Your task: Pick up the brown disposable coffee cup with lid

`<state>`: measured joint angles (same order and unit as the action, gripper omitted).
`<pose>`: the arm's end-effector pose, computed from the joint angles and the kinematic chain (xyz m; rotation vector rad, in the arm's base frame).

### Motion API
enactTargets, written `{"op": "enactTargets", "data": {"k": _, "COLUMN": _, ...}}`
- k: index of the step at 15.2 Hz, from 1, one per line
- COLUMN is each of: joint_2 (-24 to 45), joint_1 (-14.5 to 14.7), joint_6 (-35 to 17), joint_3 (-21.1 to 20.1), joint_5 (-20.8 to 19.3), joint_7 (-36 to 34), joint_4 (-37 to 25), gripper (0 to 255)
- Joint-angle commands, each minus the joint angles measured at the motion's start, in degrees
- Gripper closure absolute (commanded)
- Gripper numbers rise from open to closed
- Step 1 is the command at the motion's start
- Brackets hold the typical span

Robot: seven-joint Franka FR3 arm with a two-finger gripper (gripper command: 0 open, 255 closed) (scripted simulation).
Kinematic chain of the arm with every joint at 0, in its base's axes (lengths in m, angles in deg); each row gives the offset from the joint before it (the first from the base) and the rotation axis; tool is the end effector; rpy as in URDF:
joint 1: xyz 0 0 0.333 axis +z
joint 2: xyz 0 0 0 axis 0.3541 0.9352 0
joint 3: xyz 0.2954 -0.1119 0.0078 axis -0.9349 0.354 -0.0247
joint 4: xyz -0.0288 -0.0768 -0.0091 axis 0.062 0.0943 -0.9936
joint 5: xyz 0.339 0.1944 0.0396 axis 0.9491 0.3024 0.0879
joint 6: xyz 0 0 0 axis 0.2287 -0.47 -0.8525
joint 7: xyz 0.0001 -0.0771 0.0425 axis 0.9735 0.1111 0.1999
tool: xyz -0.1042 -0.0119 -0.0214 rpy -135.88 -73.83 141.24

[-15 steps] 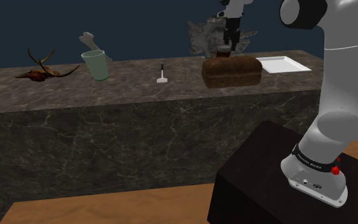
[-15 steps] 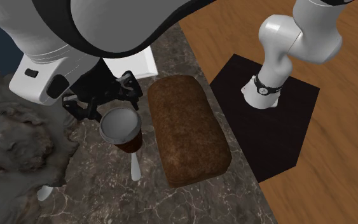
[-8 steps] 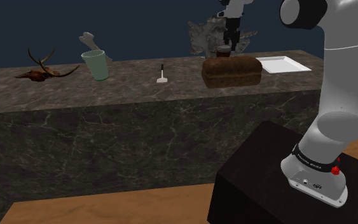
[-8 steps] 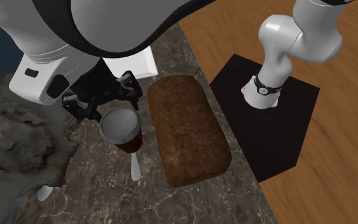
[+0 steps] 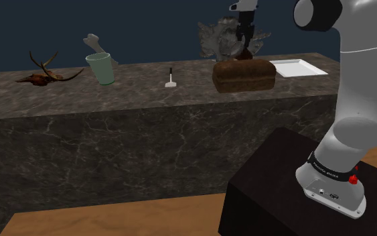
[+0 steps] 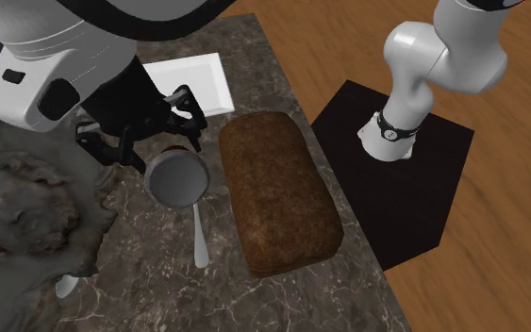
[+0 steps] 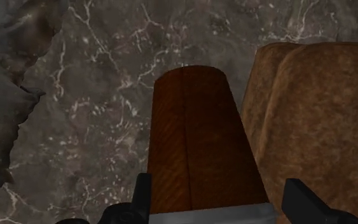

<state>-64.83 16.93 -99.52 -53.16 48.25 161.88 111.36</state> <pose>0.5884 -0.2899 0.5339 -2.6583 -1.4465 0.0583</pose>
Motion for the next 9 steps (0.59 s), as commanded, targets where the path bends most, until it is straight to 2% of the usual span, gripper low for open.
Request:
{"op": "enactTargets", "data": {"k": 1, "joint_2": 0.36, "joint_1": -0.44, "joint_6": 1.95, "joint_3": 0.01, "joint_5": 0.17, "joint_7": -0.04, "joint_4": -2.31, "gripper": 255}}
{"op": "enactTargets", "data": {"k": 7, "joint_2": 2.22, "joint_1": -2.12, "joint_6": 7.70, "joint_3": -0.06, "joint_5": 1.07, "joint_7": -0.21, "joint_4": -9.91, "gripper": 255}}
{"op": "enactTargets", "data": {"k": 9, "joint_2": 2.27, "joint_1": -2.18, "joint_6": 7.86, "joint_3": -0.08, "joint_5": 1.09, "joint_7": -0.21, "joint_4": -10.12, "gripper": 255}}
